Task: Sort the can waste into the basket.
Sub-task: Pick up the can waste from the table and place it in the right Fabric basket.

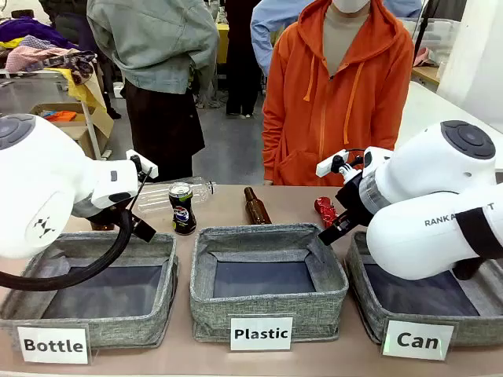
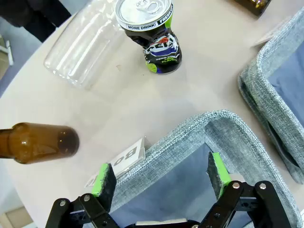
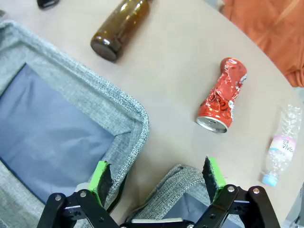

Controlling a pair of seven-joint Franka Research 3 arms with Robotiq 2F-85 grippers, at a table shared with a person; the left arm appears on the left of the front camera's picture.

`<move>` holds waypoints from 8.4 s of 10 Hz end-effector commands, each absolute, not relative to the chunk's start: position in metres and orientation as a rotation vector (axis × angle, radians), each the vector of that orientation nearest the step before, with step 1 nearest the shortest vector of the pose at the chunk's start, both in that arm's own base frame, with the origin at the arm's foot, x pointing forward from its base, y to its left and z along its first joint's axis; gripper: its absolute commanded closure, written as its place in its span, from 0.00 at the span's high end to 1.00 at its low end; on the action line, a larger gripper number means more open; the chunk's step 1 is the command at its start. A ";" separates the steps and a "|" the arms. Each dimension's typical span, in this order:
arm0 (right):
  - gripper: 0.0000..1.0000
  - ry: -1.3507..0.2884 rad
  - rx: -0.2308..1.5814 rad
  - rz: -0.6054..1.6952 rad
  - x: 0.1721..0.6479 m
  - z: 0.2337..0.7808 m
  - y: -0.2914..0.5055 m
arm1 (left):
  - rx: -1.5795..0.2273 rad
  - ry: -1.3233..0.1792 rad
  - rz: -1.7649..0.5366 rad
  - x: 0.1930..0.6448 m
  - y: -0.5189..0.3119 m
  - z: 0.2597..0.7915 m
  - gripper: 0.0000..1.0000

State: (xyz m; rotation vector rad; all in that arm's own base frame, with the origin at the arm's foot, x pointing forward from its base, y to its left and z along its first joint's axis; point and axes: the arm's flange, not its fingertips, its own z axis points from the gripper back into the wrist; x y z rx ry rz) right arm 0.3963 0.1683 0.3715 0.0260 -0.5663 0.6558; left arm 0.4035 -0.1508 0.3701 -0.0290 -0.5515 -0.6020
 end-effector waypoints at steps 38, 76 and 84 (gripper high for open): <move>1.00 -0.386 1.560 -0.774 0.345 0.435 -0.233 | -1.346 -0.545 0.340 0.298 0.179 0.457 1.00; 1.00 -0.386 1.560 -0.774 0.345 0.435 -0.233 | -0.470 -0.998 -1.000 0.496 -0.122 0.324 1.00; 1.00 -0.386 1.560 -0.774 0.345 0.435 -0.233 | -0.482 -1.075 -0.969 0.522 -0.143 0.298 1.00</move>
